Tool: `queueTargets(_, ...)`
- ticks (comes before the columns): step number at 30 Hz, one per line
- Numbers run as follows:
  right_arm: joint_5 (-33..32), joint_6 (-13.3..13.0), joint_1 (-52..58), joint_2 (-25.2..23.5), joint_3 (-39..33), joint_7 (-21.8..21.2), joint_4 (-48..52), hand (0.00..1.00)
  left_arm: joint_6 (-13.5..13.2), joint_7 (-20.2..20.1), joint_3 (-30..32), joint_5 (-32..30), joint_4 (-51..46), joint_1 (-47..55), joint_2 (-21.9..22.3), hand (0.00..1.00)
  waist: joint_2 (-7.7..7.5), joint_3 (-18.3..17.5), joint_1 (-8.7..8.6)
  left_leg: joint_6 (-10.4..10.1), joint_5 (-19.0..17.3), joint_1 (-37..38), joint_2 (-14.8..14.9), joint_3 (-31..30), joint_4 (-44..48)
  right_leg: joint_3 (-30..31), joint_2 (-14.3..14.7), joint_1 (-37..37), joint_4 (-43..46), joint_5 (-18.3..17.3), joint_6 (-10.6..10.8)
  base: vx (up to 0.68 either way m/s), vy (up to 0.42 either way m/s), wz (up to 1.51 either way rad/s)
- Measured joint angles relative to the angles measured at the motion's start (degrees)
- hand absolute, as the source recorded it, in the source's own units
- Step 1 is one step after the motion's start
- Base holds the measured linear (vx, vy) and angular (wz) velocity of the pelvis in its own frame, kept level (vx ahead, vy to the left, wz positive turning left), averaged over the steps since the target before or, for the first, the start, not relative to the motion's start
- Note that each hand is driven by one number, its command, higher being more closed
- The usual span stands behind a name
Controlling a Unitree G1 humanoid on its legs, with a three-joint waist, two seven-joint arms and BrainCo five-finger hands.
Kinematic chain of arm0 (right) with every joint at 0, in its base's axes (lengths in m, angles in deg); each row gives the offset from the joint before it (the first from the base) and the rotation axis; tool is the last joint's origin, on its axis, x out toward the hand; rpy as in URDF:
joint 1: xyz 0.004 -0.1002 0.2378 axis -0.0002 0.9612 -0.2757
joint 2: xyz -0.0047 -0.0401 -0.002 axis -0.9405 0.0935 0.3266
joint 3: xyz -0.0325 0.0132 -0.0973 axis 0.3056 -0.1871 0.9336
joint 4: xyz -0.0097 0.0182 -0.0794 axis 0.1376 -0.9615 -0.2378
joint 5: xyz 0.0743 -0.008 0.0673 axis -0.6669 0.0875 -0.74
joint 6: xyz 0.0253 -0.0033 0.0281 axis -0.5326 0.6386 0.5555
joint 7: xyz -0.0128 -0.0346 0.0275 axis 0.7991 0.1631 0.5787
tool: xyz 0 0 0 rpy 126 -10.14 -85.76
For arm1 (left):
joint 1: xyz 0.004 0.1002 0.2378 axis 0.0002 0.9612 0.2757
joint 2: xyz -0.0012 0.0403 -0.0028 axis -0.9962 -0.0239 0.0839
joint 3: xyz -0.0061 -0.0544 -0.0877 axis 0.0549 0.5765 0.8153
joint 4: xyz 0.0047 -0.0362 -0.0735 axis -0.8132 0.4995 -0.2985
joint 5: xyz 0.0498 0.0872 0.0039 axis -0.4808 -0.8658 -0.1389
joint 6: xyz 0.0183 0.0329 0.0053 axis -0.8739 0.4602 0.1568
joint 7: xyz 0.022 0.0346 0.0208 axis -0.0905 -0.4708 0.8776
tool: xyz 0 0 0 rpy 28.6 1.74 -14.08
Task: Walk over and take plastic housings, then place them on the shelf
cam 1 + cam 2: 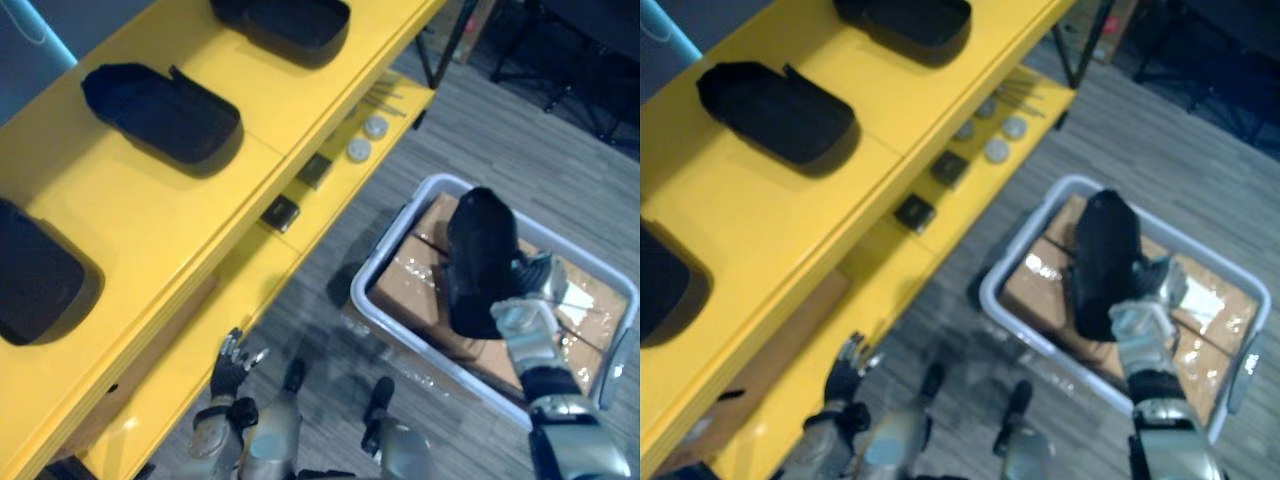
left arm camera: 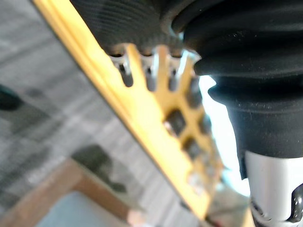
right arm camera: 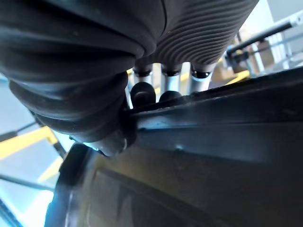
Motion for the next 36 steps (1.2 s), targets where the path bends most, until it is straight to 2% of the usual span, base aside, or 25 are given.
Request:
queueTargets(3,0.5,0.0,0.9,-1.0,0.2,0.8,0.1,1.00,0.4,-1.8,-0.9,-1.4,-2.3,-0.3,-0.1,0.00,-0.15,-2.1,0.02,0.0,-0.3,0.1,0.3,1.2,0.0,1.0,0.3,-0.1,-0.7,0.3,0.0,0.03,-0.009,-0.13)
queueTargets(7,0.5,-0.1,1.0,-1.1,1.2,3.2,0.7,1.00,4.6,-4.1,-3.9,-0.6,-3.5,-3.6,-0.2,0.00,0.11,-3.2,-0.42,0.0,-0.6,0.9,0.5,1.6,0.1,1.2,0.7,0.9,-1.6,0.9,-0.1,-0.04,-0.019,-0.08)
queueTargets(12,1.8,-1.9,0.5,-2.7,1.6,6.8,6.5,1.00,13.3,-8.9,-9.6,10.7,-1.5,-9.1,-0.8,0.00,0.11,-5.2,-1.67,0.0,-0.7,1.0,0.6,3.3,0.1,2.1,0.7,0.6,-2.6,1.3,-0.2,-0.05,0.001,-0.16)
queueTargets(14,4.1,-3.7,0.5,-3.1,3.0,7.9,10.2,1.00,17.6,-10.1,-12.2,14.9,2.8,-12.3,-0.6,0.00,-0.09,-6.6,-2.36,0.0,-0.7,1.2,0.7,4.4,-0.2,2.8,0.8,0.5,-3.4,2.2,0.1,-0.01,0.001,-0.21)
queueTargets(17,7.8,-6.9,0.5,-5.1,4.5,8.2,15.2,1.00,20.1,-10.3,-13.8,17.1,9.2,-15.9,0.3,0.00,-0.62,-7.9,-3.86,-0.2,-0.9,2.4,1.2,6.1,-0.8,4.4,1.3,0.4,-3.4,2.5,-0.1,0.02,-0.007,-0.27)
queueTargets(21,11.0,-11.3,1.9,-6.3,6.5,8.2,19.5,1.00,20.4,-10.3,-13.8,19.1,14.1,-20.6,0.6,0.00,-1.74,-9.1,-5.21,-0.5,-1.5,3.2,1.9,7.8,-0.6,6.0,2.0,0.4,-3.5,2.6,-0.4,0.01,-0.023,-0.28)
queueTargets(22,11.8,-12.9,2.0,-6.4,7.2,8.1,20.4,1.00,20.3,-10.3,-13.8,19.2,15.9,-22.5,0.7,0.00,-1.97,-9.3,-6.07,-0.5,-1.5,3.5,2.0,8.1,-0.7,6.3,2.1,0.4,-3.5,2.7,-0.4,-0.01,-0.005,-0.13)
queueTargets(26,11.7,-17.2,3.8,-7.5,8.2,7.9,22.7,1.00,20.1,-10.1,-13.8,19.3,19.9,-25.0,2.3,0.00,-1.90,-10.2,-7.10,-0.5,-2.0,4.1,2.2,9.3,-0.6,7.6,2.4,0.6,-3.9,2.9,-0.5,-0.01,0.001,-0.17)
queueTargets(28,11.7,-18.3,3.9,-7.5,9.2,6.5,22.7,1.00,19.5,-9.9,-14.2,19.8,20.2,-25.3,2.5,0.00,-1.91,-10.5,-7.49,-0.6,-2.1,4.2,2.3,9.5,-0.6,7.9,2.5,0.7,-4.2,3.1,-0.5,-0.01,-0.007,-0.08)
queueTargets(31,11.7,-20.0,4.3,-7.9,11.5,4.1,22.8,1.00,16.9,-8.8,-15.5,21.5,20.3,-25.5,2.9,0.00,-1.77,-10.6,-7.58,-0.7,-2.3,4.9,2.5,10.5,-0.6,8.9,2.8,0.8,-4.3,3.2,-0.6,-0.02,-0.005,-0.15)
queueTargets(36,11.7,-21.8,7.1,-9.0,14.0,2.8,23.4,1.00,12.3,-7.5,-15.9,21.6,20.3,-27.7,4.6,0.00,-1.58,-10.8,-7.71,-0.7,-2.4,4.9,2.4,10.5,-0.5,8.9,2.8,0.8,-4.3,3.2,-0.6,0.00,0.000,-0.02)
